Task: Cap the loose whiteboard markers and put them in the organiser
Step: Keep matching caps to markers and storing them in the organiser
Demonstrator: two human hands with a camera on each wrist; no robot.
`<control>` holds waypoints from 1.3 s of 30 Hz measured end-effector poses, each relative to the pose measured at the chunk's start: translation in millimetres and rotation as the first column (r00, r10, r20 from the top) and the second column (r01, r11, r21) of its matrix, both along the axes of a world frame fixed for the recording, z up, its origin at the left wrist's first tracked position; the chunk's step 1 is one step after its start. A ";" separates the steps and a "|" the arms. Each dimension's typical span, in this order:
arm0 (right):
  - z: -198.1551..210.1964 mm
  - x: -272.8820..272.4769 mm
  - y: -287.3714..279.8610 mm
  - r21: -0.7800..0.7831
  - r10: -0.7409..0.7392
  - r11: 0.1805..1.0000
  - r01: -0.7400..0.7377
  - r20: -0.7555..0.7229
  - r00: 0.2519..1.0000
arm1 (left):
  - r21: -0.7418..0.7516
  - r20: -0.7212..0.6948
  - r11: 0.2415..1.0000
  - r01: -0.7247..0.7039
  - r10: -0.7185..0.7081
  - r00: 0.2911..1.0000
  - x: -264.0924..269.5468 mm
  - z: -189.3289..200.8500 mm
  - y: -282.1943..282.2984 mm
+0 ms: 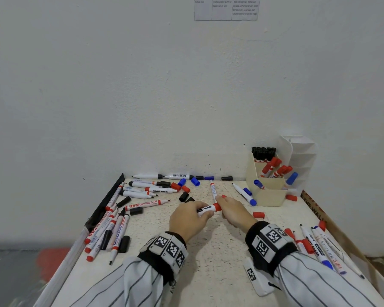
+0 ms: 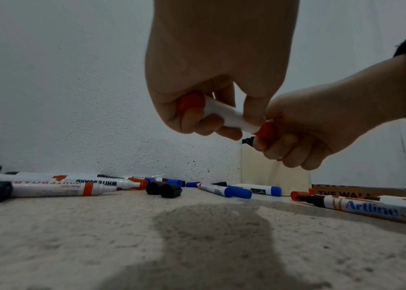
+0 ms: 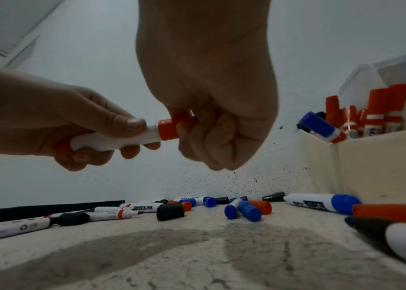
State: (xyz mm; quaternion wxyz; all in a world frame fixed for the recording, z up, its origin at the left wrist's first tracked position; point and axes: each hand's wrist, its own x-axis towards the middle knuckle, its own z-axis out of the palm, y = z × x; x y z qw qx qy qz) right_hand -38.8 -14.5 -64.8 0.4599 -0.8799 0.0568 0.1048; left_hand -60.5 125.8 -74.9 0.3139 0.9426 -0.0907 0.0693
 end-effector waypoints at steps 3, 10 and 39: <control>-1.3 3.5 -0.5 -0.135 0.018 0.991 -0.013 0.034 0.999 | 0.063 0.026 0.998 -0.003 0.001 1.000 -1.7 4.7 -1.4; -2.4 2.9 -3.6 0.044 -0.022 0.999 0.013 0.194 0.981 | 0.052 -0.022 0.998 0.040 -0.039 0.999 -1.6 14.7 -2.6; 9.0 -12.3 -7.8 0.196 0.068 0.972 -0.127 0.285 0.956 | -0.384 -0.254 0.913 0.136 -0.246 0.935 -7.4 25.0 -5.7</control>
